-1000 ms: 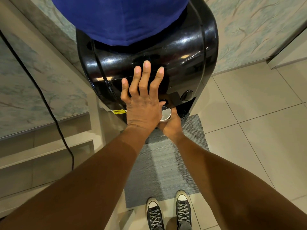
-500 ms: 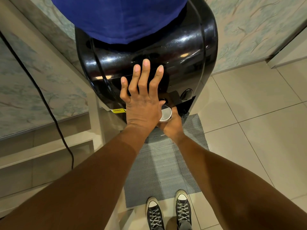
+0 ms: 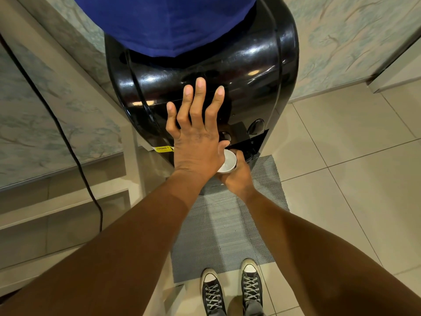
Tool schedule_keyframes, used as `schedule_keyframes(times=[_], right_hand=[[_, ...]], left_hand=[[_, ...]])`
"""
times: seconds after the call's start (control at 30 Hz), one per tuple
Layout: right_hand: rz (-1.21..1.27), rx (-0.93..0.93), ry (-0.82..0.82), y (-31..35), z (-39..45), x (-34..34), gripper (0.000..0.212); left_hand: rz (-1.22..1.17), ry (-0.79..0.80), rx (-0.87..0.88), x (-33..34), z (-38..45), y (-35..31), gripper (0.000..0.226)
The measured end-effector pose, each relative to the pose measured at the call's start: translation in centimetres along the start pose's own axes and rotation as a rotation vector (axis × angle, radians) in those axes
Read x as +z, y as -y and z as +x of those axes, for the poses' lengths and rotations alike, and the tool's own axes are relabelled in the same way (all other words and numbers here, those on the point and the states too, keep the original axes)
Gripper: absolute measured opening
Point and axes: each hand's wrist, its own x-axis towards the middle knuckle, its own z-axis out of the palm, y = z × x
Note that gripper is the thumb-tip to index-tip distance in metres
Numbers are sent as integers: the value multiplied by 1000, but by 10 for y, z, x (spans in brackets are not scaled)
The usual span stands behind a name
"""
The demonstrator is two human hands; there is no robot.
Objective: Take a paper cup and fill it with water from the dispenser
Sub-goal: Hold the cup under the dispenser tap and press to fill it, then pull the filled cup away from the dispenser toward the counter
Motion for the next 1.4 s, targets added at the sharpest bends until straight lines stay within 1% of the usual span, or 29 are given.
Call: schedule_keyframes(times=[0.07,0.13,0.3,0.43,0.6,0.73,0.83,0.9,1.0,1.1,1.17,1.27,1.33,1.4], right_hand=[[54,7,8,-2,-9,-2,64],[72,2,0,-6,-17,-5,71],[27,-21,-15,0,-41,-14,71],[27,-17,-21,14,-57,-22,69],[29,-50,-12,41,-74,-32,72],[32,-67,-9,67,-85,-40,71],[48,-69,8,89,-92,-47,71],[53,-69,33,102,-96,-51,75],[39,-82,62,126,-103,-60,78],[39,-126,58,149,-109,-66,77],[41,-159,57,164,-111,-69,76],[46,-194,65,188,-114,-73,77],[54,-229,68,204,-116,-75,77],[56,-262,74,218,-117,-76,77]], left_hand=[[-4,16,-2,-1,0,0,120],[-16,22,-5,-3,0,-1,119],[-29,60,5,-10,-2,0,111],[-41,123,3,-20,-4,-2,97],[-66,179,14,-47,-5,-4,82],[-236,177,-18,-69,-6,-4,72],[-403,167,-91,-85,-9,-3,68],[-463,165,-157,-93,-13,-1,73],[-532,178,-231,-107,-23,7,91],[-601,267,-301,-118,-31,15,109],[-626,327,-338,-122,-36,20,117],[-670,350,-376,-133,-37,25,118],[-709,336,-398,-144,-34,27,114],[-739,313,-421,-155,-30,28,116]])
